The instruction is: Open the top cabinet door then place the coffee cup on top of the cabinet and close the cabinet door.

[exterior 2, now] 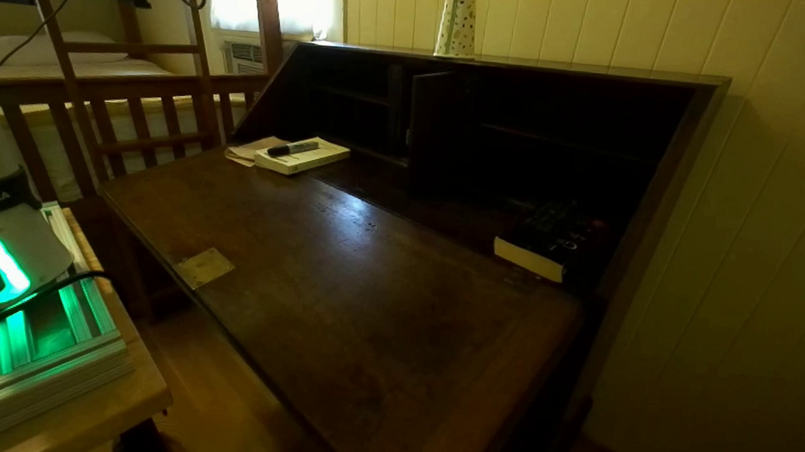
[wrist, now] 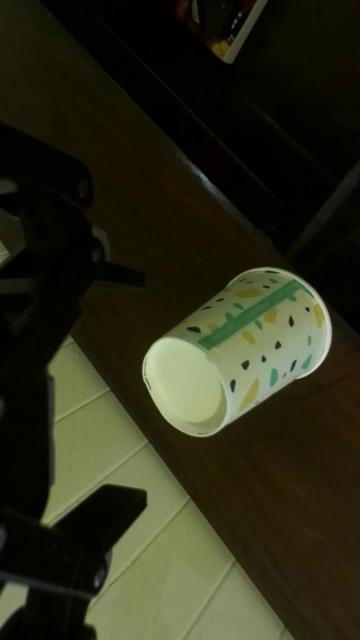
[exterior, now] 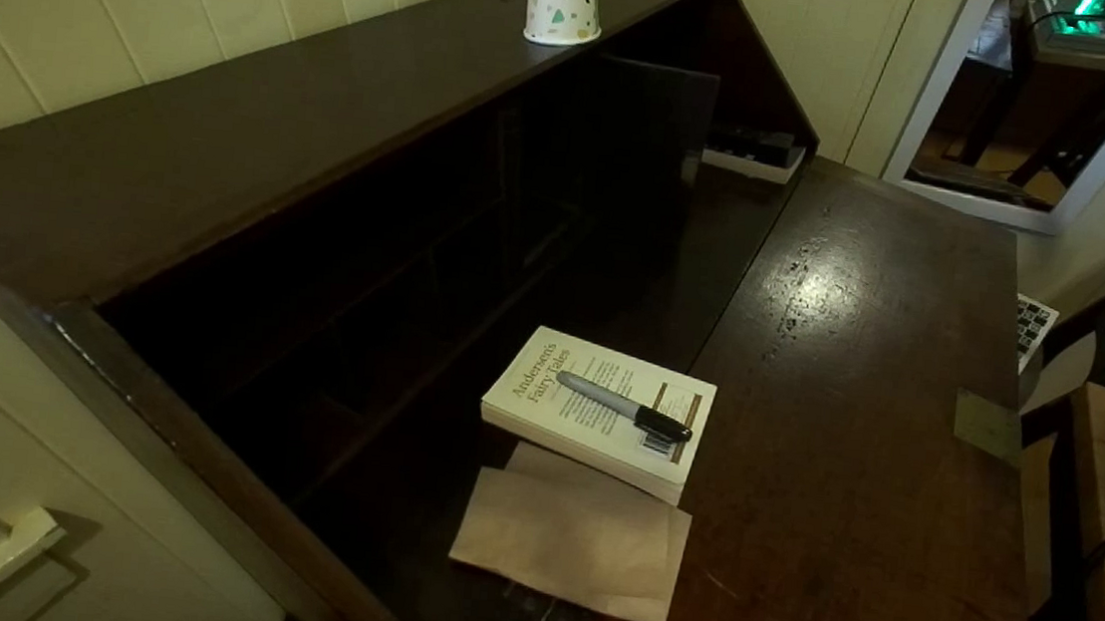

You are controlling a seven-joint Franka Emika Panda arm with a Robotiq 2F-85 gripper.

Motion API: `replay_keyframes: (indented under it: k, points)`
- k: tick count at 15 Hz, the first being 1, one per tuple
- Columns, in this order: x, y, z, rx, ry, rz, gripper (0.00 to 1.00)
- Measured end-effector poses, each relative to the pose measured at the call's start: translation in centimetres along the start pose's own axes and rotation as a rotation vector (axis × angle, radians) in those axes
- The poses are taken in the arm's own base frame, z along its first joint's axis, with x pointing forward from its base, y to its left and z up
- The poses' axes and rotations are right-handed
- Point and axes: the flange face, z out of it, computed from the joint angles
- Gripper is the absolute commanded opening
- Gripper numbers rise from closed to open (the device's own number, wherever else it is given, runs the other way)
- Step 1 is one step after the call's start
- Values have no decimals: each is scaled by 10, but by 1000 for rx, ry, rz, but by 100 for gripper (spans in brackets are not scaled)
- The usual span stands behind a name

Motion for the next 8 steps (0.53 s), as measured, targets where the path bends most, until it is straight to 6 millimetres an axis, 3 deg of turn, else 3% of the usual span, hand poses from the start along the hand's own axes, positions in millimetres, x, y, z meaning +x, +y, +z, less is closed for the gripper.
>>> replay_keyframes:
  k: [4, 8]
  points:
    - [-21, 11, -7, -3, -26, -80, 100]
    - [-47, 37, -11, -8, -43, -182, 100]
